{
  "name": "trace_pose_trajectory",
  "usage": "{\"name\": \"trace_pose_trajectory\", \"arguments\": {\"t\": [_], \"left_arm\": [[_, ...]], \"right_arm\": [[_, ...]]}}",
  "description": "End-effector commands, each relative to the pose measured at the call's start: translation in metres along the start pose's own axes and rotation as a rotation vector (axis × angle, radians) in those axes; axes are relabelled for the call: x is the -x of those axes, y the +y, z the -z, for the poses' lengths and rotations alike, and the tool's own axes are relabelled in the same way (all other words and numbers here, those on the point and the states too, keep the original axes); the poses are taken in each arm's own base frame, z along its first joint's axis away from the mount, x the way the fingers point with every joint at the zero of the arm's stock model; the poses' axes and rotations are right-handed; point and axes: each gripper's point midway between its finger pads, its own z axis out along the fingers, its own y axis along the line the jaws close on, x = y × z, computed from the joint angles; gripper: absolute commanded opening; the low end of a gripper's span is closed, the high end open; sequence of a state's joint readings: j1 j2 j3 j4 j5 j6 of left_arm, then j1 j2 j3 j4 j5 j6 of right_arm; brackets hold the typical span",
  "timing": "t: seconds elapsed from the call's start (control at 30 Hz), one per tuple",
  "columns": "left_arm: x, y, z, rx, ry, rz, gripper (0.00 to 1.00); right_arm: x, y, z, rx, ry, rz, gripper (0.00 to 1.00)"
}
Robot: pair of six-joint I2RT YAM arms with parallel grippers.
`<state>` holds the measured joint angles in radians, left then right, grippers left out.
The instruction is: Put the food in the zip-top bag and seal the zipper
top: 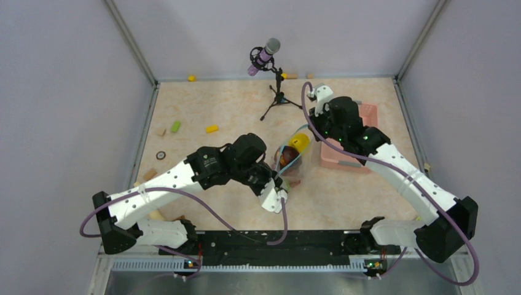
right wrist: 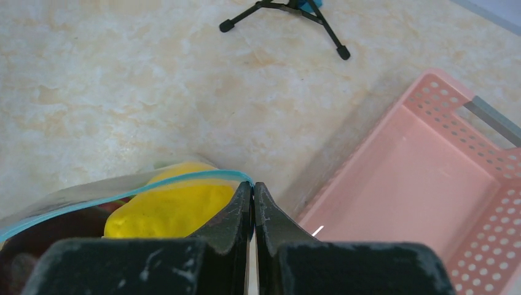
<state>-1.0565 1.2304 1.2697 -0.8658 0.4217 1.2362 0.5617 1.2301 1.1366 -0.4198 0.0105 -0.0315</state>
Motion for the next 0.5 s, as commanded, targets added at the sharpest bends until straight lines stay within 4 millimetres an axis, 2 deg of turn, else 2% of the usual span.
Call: {"name": "trace_pose_trajectory", "arguments": {"t": [0.0,0.07,0.1,0.13,0.17,0.27,0.37,0.47], "left_arm": [[0.001,0.021,0.001,0.107,0.008,0.047,0.39],[0.002,0.033,0.001,0.159,0.005,0.068,0.58],[0.004,0.039,0.003,0.187,0.001,0.076,0.79],[0.007,0.049,0.005,0.23,-0.014,0.081,0.95],[0.011,0.058,0.007,0.268,-0.029,0.085,0.98],[0.028,0.088,0.021,0.408,-0.099,0.085,0.98],[0.053,0.121,0.047,0.572,-0.212,0.135,0.98],[0.07,0.14,0.072,0.7,-0.335,0.254,0.99]], "right_arm": [[0.035,-0.025,0.027,-0.135,-0.128,-0.036,0.0],[0.036,-0.016,0.028,-0.088,-0.134,-0.057,0.0],[0.038,-0.011,0.03,-0.06,-0.14,-0.075,0.0],[0.039,-0.004,0.032,-0.027,-0.147,-0.087,0.0],[0.041,0.0,0.034,-0.002,-0.155,-0.095,0.0],[0.045,0.005,0.039,0.02,-0.185,-0.134,0.0],[0.044,-0.008,0.043,-0.06,-0.19,-0.19,0.0],[0.039,-0.021,0.045,-0.139,-0.178,-0.224,0.0]]}}
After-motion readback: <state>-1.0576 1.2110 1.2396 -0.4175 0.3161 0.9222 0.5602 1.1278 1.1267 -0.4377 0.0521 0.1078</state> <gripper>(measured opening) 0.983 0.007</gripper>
